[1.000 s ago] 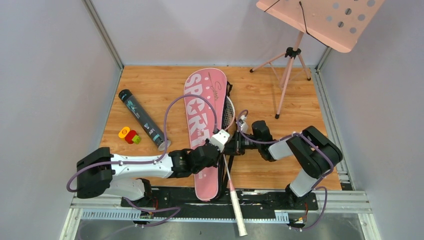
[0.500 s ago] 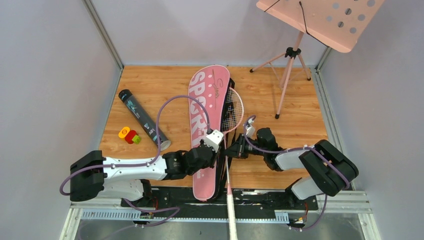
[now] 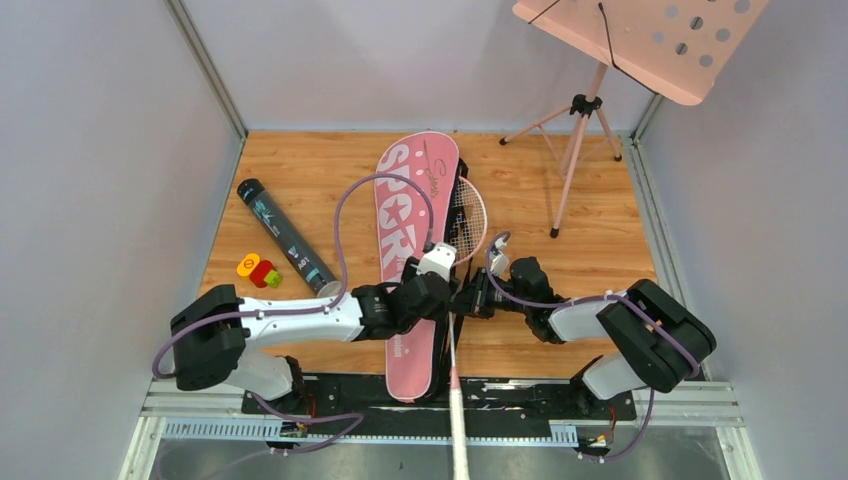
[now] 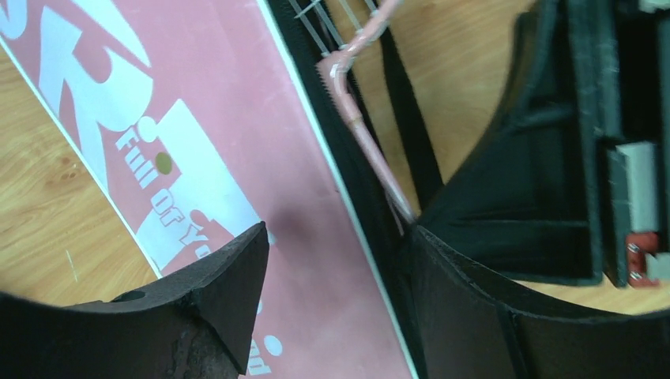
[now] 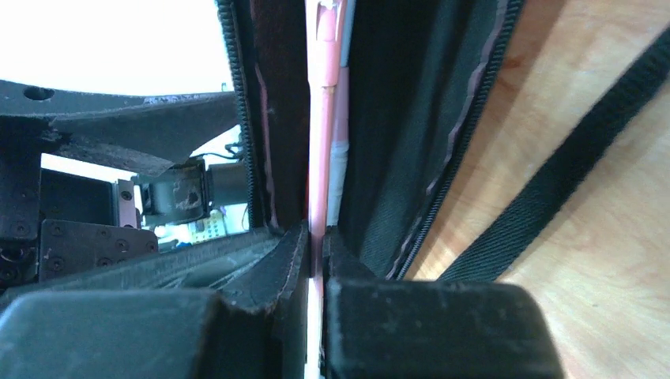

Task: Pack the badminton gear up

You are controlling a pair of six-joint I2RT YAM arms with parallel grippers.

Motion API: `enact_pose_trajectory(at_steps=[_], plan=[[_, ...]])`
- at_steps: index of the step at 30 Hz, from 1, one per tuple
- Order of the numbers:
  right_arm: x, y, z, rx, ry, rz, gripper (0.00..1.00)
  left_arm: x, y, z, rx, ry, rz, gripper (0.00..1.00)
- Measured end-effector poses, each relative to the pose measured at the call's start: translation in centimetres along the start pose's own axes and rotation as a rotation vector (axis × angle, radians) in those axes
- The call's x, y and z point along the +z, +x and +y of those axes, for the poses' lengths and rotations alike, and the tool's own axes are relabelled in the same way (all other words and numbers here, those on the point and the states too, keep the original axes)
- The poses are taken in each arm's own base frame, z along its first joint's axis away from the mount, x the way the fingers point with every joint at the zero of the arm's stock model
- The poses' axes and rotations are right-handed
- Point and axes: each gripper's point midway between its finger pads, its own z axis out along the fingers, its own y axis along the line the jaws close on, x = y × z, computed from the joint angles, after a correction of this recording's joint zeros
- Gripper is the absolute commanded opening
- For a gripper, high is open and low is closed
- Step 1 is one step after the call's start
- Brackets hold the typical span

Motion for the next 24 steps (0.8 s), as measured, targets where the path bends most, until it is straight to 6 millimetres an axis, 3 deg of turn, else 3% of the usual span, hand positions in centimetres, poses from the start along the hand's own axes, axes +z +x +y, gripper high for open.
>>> enact_pose_trajectory(at_steps=[6, 18, 20, 24], plan=[[0.0, -0.2, 0.0, 0.001, 0.004, -0.010, 0.00, 1.2, 1.0, 1.8, -0.024, -0.066, 0.051, 0.81], [0.0, -0.2, 0.2, 0.005, 0.000, -0.013, 0.00, 3.1, 1.0, 2.4, -0.012, -0.128, 0.091, 0.78], [0.0, -0.1, 0.1, 0.008, 0.001, -0.012, 0.00, 3.3, 1.0, 2.4, -0.009, -0.133, 0.096, 0.70], [-0.1, -0.1, 0.2, 0.014, -0.001, -0.014, 0.00, 3.6, 1.1, 2.1, -0.005, -0.132, 0.109, 0.40]])
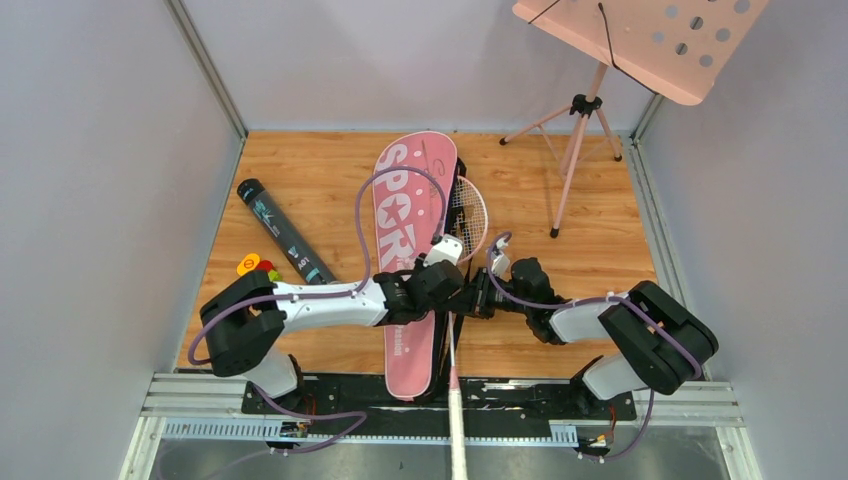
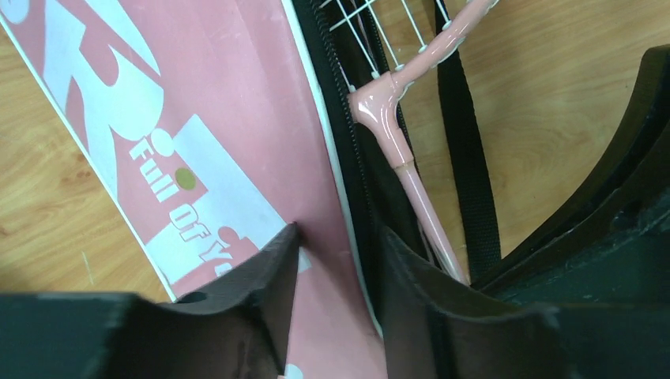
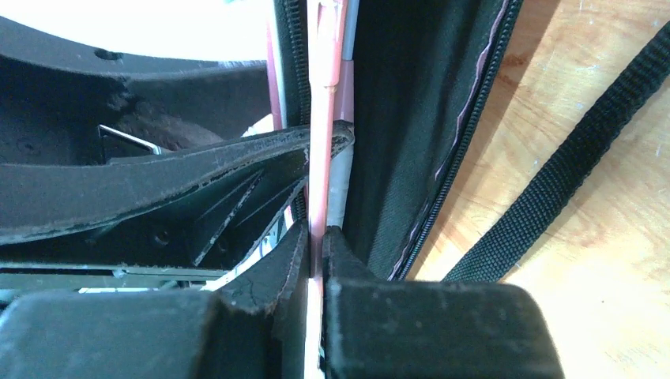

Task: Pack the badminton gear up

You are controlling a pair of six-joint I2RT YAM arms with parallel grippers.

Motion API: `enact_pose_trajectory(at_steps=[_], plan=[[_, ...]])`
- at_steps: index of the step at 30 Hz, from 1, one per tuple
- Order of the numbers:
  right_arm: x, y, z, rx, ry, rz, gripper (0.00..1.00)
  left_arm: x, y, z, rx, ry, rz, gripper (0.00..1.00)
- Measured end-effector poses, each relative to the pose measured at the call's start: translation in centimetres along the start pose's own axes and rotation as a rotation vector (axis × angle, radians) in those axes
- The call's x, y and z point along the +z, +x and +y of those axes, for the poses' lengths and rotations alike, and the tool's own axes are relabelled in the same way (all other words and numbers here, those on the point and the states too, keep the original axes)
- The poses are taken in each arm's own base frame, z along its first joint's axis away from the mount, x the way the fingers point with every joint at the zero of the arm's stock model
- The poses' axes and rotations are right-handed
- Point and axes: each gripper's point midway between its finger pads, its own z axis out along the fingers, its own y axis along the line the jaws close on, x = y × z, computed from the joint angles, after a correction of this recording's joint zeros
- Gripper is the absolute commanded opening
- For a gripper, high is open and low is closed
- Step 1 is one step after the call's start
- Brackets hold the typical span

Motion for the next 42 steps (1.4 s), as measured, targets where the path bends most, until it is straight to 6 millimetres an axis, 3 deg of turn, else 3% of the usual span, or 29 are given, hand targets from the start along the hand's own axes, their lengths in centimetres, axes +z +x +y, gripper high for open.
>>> enact_pose_trajectory(at_steps=[5, 7, 15, 30, 37, 42], plan=[[0.0, 0.0, 0.0, 0.009, 0.000, -0.003, 0.00, 0.1, 0.2, -0.2, 0.037, 0.003, 0.020, 0.05], [-0.1, 0.1, 0.0, 0.015, -0.001, 0.000, 0.00, 0.0, 0.2, -0.3, 0.058, 0.016, 0.031, 0.00], [-0.6, 1.5, 0.2, 0.025, -0.015, 0.052, 0.00, -0.7, 0.0, -1.4, 0.106, 0.119, 0.017, 0.00], [-1.6, 3.6, 1.4, -0.001, -0.042, 0.191, 0.00, -3.6, -1.1, -1.5, 0.210, 0.265, -0.089, 0.00], [-1.4, 3.3, 2.4, -0.006, -0.045, 0.228, 0.00, -4.4, -1.6, -1.7, 0.260, 0.309, -0.120, 0.00], [-1.3, 2.0, 2.7, 0.030, -0.060, 0.224, 0.00, -4.9, -1.8, -1.5, 0.280, 0.321, -0.135, 0.00]])
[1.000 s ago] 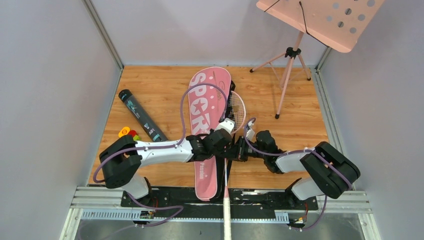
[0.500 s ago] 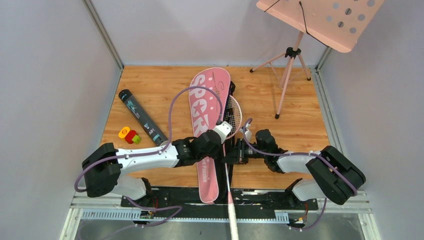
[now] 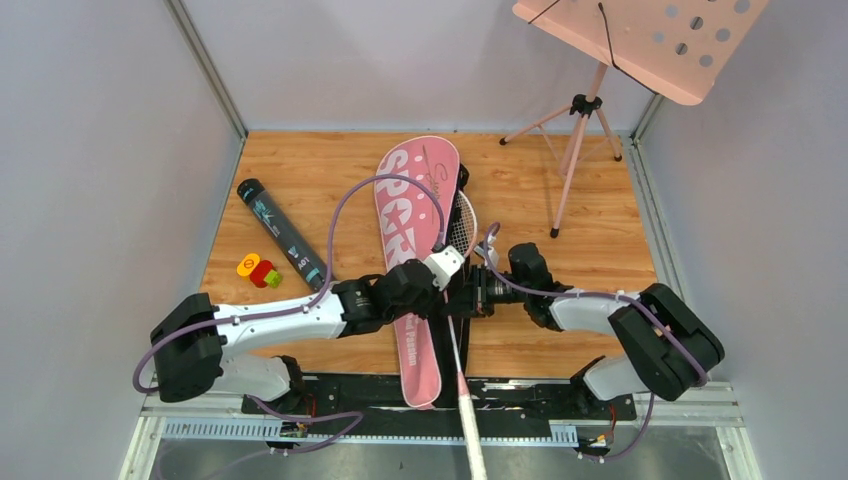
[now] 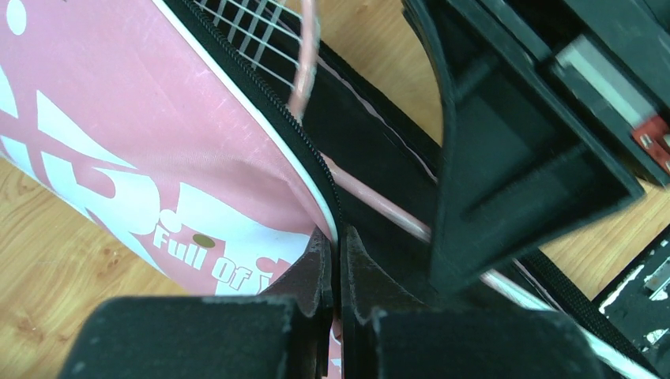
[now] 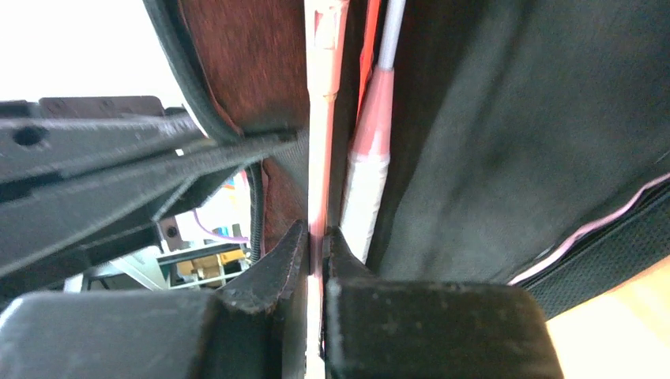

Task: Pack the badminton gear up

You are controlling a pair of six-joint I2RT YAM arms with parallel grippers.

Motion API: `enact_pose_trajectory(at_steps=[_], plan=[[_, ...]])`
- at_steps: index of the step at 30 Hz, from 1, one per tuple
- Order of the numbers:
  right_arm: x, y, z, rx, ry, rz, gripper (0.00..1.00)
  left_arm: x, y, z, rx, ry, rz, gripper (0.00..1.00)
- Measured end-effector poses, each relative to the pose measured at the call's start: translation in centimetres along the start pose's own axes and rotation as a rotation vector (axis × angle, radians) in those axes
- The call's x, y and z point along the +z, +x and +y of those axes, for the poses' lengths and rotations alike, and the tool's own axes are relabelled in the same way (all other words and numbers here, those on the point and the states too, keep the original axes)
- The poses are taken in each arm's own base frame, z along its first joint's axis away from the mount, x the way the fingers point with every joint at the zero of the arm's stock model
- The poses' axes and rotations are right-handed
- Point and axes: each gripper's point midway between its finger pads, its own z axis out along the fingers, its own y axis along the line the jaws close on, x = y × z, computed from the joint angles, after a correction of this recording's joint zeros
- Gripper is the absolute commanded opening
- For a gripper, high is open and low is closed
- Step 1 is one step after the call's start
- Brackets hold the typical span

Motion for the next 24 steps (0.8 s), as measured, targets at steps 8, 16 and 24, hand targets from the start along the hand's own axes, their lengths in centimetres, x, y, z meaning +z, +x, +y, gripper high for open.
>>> enact_pose_trajectory(at_steps=[8, 16, 24], plan=[[1.0, -3.2, 0.9, 0.037, -0.033, 0.017, 0.00, -0.4, 0.8, 0.4, 0.055, -0.003, 0.015, 0.00], [2.3, -4.8, -0.1, 0.025, -0.048, -0.008, 0.00, -0.5, 0.9, 0.9, 0.055, -0.014, 0.015, 0.00], [3.8, -10.1, -1.0, 0.032, -0.093, -0.130, 0.00, -1.7, 1.5, -0.3, 0.031, 0.060, -0.037, 0.00]])
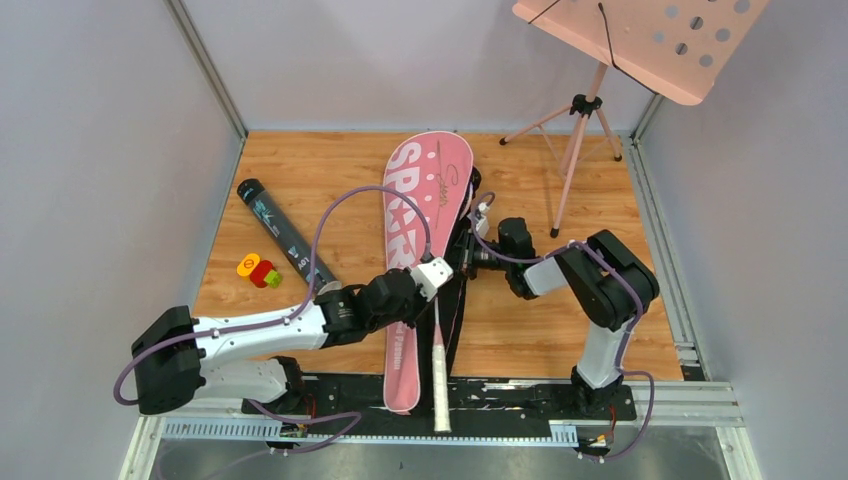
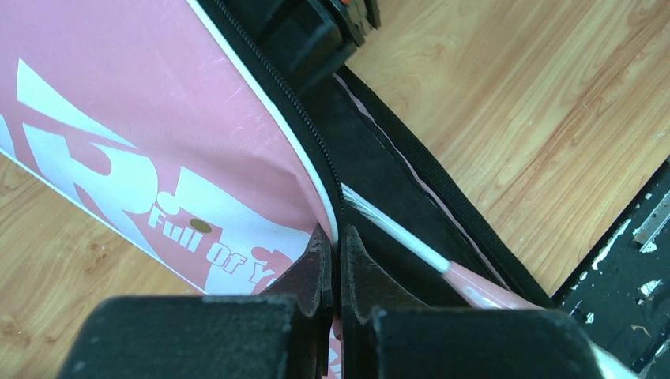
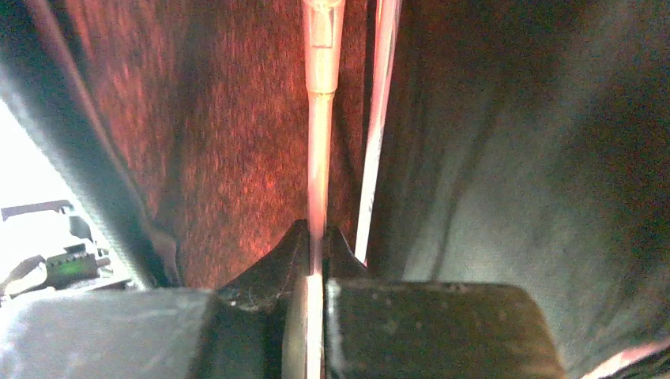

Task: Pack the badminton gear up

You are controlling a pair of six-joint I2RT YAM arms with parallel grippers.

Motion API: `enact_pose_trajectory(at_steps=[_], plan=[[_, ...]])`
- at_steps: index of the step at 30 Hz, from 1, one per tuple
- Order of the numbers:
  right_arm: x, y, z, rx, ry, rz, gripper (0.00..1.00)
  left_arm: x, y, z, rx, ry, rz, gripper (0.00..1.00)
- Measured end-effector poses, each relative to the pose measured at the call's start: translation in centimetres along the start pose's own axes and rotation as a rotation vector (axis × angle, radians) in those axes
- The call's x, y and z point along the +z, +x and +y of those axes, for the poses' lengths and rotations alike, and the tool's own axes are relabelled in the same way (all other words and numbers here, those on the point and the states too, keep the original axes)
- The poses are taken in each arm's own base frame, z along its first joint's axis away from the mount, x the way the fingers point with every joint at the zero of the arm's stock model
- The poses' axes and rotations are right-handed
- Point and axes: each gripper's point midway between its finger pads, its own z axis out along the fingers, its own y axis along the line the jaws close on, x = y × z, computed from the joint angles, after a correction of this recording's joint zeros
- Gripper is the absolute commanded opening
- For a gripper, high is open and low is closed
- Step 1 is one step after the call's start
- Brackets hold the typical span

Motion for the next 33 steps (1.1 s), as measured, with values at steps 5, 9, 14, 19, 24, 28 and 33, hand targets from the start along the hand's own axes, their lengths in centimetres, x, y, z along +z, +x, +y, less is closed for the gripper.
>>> enact_pose_trajectory(at_steps=[5, 9, 14, 19, 24, 28, 33], plan=[[0.4, -1.9, -0.3, -0.005, -0.016, -0.068, 0.00, 0.0, 0.0, -0.2, -0.026, 0.010, -0.017, 0.00], [0.9, -3.4, -0.4, -0.017, -0.018, -0.131, 0.00, 0.1, -0.5, -0.8, -0.080, 0.029, -0.043, 0.00], [1.5, -5.8, -1.1, -0.023, -0.023, -0.221, 0.00, -0.2, -0.9, -1.3, -0.169, 0.051, -0.073, 0.00], [2.0, -6.5, -2.3, 0.001, -0.018, -0.253, 0.00, -0.5, -1.7, -1.1, -0.263, 0.038, -0.113, 0.00], [2.3, -6.7, -2.6, 0.006, -0.015, -0.257, 0.04, -0.3, -1.6, -0.7, -0.332, 0.015, -0.120, 0.00], [2.6, -7.1, -2.8, 0.008, 0.002, -0.269, 0.22, 0.1, -1.2, -0.2, -0.356, -0.023, -0.108, 0.10], [2.5, -7.5, -4.6, 0.054, 0.112, -0.296, 0.49, 1.1, -0.2, 0.1, -0.382, -0.053, -0.067, 0.24]])
